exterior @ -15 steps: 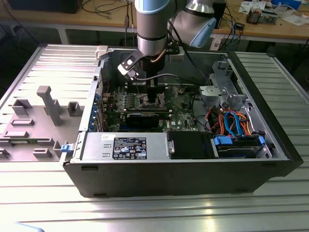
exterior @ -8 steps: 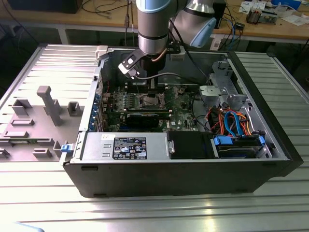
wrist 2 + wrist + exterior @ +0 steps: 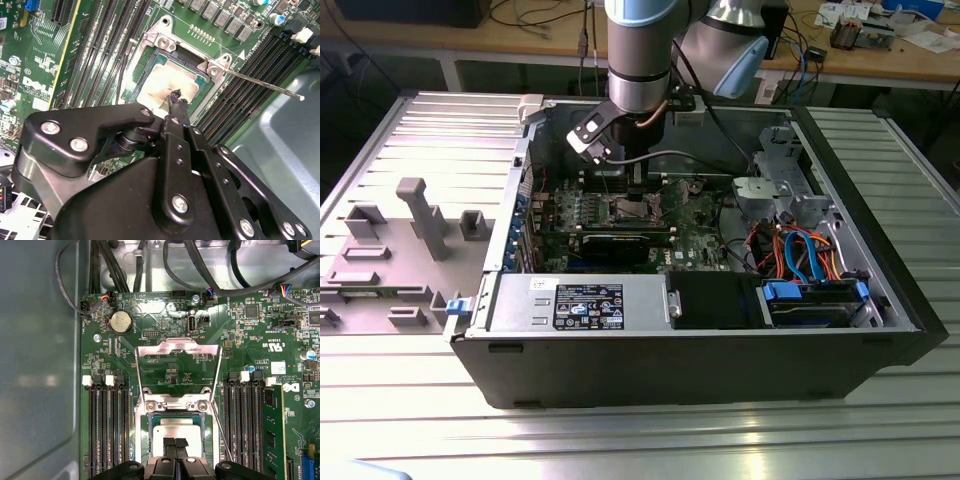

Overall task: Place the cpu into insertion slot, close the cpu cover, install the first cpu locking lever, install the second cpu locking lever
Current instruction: 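Close the cpu cover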

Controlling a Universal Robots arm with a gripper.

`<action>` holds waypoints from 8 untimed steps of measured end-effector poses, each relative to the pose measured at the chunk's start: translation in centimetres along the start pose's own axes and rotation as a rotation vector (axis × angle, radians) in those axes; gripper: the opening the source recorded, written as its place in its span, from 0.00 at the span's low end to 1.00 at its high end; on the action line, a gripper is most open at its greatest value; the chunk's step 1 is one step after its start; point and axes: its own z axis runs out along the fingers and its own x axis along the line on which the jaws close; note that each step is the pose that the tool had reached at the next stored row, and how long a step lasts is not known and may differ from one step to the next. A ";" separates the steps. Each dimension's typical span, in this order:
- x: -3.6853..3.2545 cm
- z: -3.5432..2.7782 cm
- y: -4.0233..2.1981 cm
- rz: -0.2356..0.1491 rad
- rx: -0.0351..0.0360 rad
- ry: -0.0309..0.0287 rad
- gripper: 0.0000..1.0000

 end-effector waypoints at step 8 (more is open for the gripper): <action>0.01 0.00 0.02 0.000 0.0002 0.0002 0.11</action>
